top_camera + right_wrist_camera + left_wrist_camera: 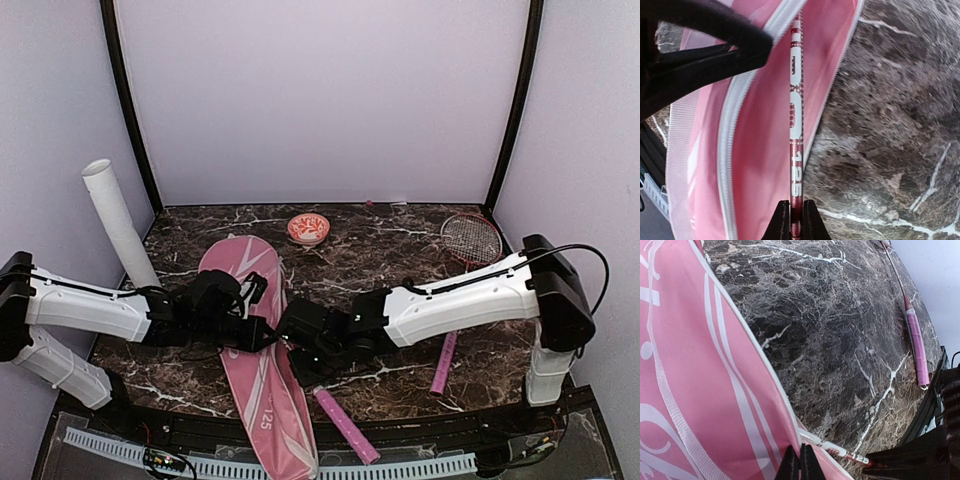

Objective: Pack up the badminton gear
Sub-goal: Place the racket in the racket bag.

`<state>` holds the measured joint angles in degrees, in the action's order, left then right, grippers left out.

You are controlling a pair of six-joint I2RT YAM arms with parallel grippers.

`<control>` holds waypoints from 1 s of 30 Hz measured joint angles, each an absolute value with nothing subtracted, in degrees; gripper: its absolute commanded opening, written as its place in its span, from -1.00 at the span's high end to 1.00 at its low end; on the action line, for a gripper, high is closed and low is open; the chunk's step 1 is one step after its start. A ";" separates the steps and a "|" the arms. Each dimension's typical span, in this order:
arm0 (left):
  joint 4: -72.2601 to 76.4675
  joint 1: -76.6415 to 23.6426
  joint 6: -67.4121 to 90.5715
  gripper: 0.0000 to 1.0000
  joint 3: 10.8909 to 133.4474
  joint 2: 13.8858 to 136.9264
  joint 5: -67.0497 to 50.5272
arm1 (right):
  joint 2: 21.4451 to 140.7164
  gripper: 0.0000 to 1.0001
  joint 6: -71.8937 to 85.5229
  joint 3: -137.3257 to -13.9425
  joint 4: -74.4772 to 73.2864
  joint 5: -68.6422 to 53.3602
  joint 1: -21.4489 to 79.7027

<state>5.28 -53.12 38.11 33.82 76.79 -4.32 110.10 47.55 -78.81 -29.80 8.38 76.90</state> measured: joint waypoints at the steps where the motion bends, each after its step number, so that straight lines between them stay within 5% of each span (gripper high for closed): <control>1: 5.63 -53.12 37.52 1.00 33.93 77.52 -5.02 | 109.82 1.00 47.81 -78.13 -29.61 8.73 76.86; 15: 11.05 -52.53 28.21 1.00 36.03 84.38 -14.66 | 101.60 1.00 40.71 -65.19 -22.22 7.77 78.35; 28: 11.97 -52.23 24.16 1.00 36.51 86.04 -20.14 | 107.85 1.00 46.70 -68.99 -19.18 9.04 77.60; 30: 11.46 -52.25 24.45 1.00 36.51 86.04 -19.16 | 108.29 0.74 47.42 -69.06 -18.74 9.06 77.34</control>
<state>11.46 -52.25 24.45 36.51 86.04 -19.16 108.29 47.42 -69.06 -18.74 9.06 77.34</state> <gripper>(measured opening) 0.009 0.065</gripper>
